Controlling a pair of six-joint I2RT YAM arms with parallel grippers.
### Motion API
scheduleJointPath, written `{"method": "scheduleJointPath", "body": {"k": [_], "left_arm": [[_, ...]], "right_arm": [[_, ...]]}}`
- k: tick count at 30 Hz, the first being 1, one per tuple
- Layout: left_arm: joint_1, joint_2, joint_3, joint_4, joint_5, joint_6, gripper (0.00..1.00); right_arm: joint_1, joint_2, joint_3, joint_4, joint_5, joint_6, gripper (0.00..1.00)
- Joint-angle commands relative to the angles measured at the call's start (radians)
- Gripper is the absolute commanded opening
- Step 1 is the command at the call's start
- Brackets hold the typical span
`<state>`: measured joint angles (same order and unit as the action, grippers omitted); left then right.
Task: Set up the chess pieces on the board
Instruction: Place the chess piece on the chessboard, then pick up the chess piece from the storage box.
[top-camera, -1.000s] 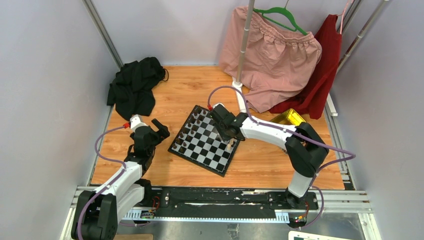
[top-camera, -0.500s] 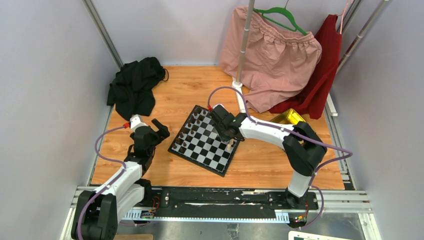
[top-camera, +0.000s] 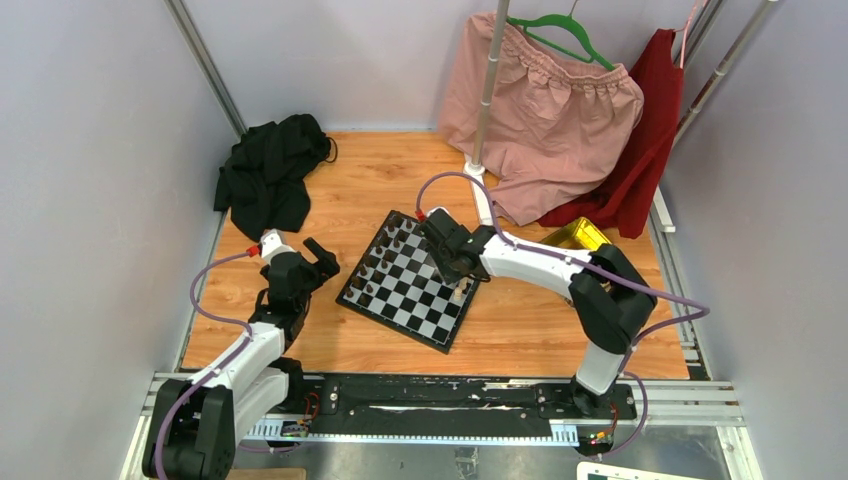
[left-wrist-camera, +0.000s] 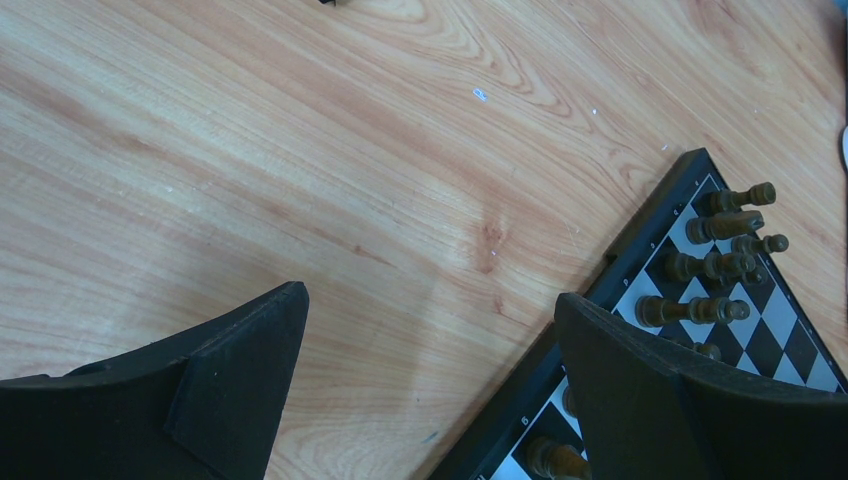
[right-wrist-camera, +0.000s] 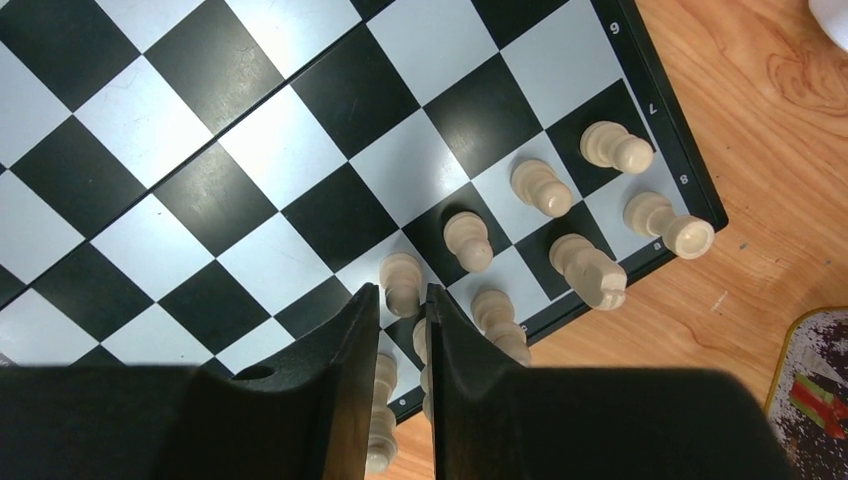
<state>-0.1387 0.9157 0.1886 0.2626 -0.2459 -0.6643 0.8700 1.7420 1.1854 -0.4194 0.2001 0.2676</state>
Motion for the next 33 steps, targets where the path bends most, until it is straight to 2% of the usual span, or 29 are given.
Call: {"method": "scheduleJointPath", "body": {"k": [1, 8, 12, 15, 23, 27, 33], "left_arm": [[0.005, 0.005, -0.003, 0.035, 0.000, 0.013, 1.00], [0.005, 0.004, -0.003, 0.036, -0.003, 0.012, 1.00], [0.005, 0.002, -0.003, 0.035, -0.003, 0.012, 1.00], [0.005, 0.002, -0.004, 0.036, -0.002, 0.010, 1.00], [0.005, 0.004, -0.004, 0.040, 0.002, 0.011, 1.00], [0.005, 0.005, -0.004, 0.041, 0.003, 0.010, 1.00], [0.005, 0.006, -0.005, 0.043, 0.005, 0.012, 1.00]], "right_arm": [[0.000, -0.068, 0.019, -0.039, 0.010, -0.018, 0.27], [0.006, -0.214, 0.034, -0.058, 0.110, -0.026, 0.28], [-0.053, -0.306, 0.011, -0.061, 0.217, -0.021, 0.29], [-0.158, -0.368, -0.033, -0.062, 0.243, 0.010, 0.29], [-0.535, -0.520, -0.232, -0.003, 0.267, 0.118, 0.29], [-0.678, -0.518, -0.306, 0.032, 0.258, 0.177, 0.28], [-0.797, -0.464, -0.371, 0.089, 0.202, 0.232, 0.28]]}}
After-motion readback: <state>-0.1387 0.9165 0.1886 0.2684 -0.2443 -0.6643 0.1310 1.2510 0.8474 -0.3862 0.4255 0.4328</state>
